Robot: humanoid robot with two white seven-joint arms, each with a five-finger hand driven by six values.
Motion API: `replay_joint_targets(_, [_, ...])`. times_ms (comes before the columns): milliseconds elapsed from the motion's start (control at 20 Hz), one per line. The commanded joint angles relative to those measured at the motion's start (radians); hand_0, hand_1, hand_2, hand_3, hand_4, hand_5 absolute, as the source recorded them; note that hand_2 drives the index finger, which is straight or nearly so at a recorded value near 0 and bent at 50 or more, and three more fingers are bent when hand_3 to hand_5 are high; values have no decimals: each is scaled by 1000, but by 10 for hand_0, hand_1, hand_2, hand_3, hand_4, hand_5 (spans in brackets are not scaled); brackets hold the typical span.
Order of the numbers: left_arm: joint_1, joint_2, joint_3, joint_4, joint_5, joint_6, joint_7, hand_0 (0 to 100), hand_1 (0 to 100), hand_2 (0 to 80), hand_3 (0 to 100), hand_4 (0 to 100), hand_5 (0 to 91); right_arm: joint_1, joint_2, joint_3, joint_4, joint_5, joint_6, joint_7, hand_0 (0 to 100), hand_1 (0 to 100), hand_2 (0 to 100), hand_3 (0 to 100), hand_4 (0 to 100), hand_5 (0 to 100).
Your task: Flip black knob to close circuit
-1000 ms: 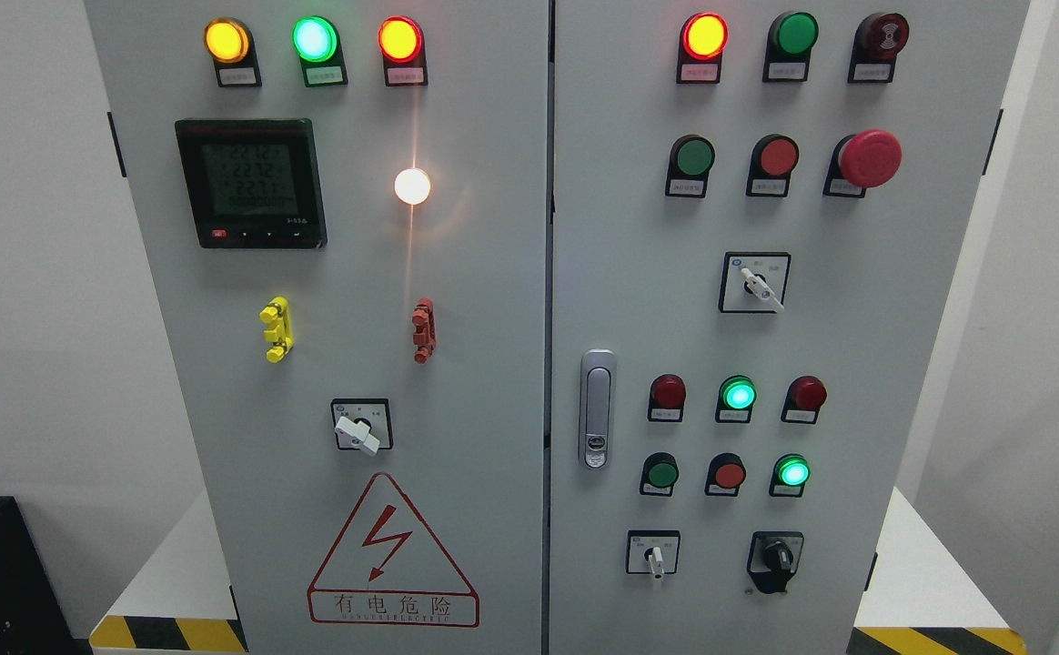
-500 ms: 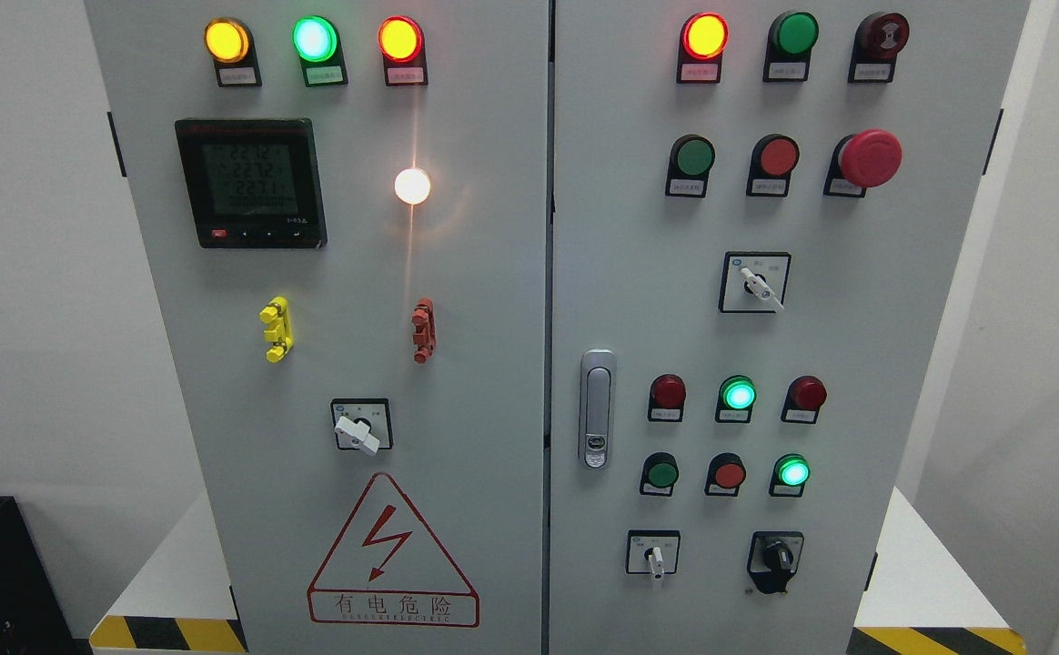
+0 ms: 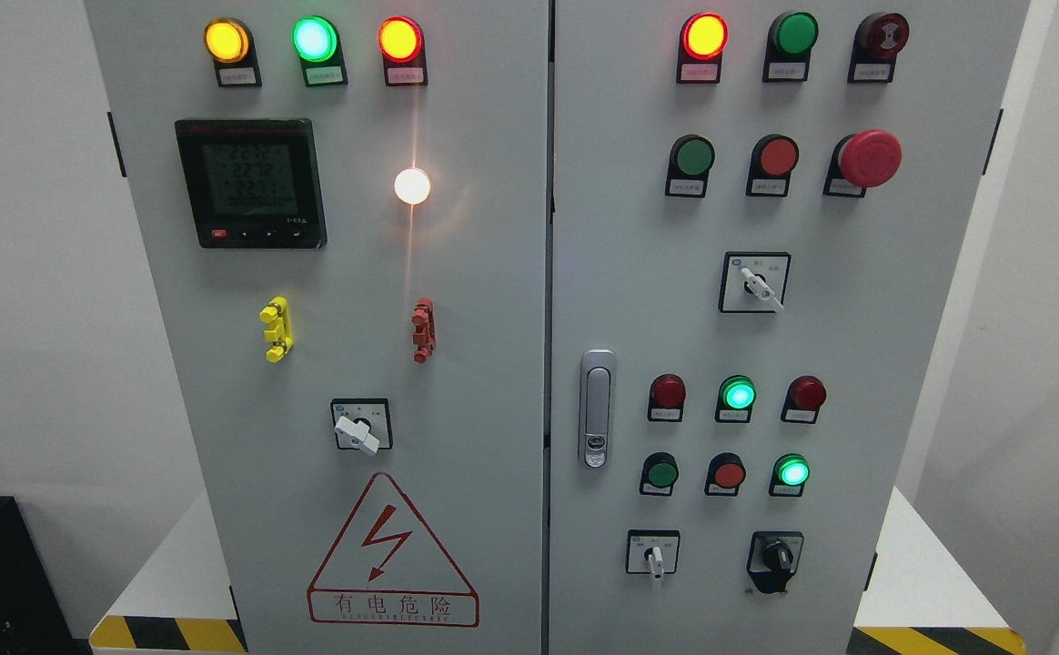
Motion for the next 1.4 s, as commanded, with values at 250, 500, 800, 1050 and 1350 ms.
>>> replay_joint_targets(250, [23, 0, 0, -29, 0, -1, 0, 120, 556, 0, 0, 0, 0, 7, 0, 11, -368, 197, -4, -22, 0, 55, 396, 626, 546, 470])
replay_joint_targets(500, [21, 0, 0, -29, 0, -1, 0, 120, 556, 0, 0, 0, 0, -1, 9, 3, -416, 341, -21, -53, 0, 54, 463, 691, 604, 555])
replay_joint_targets(800, [21, 0, 0, -29, 0, -1, 0, 120, 556, 0, 0, 0, 0, -60, 61, -36, -436, 525, -21, -96, 0, 55, 538, 754, 669, 650])
replay_joint_targets(1050, [23, 0, 0, -29, 0, -1, 0, 120, 556, 0, 0, 0, 0, -113, 89, -72, -436, 654, -19, -137, 0, 49, 572, 793, 702, 694])
replay_joint_targets(1350, [23, 0, 0, -29, 0, -1, 0, 120, 556, 0, 0, 0, 0, -129, 90, -75, -488, 737, 11, -177, 0, 34, 595, 813, 720, 723])
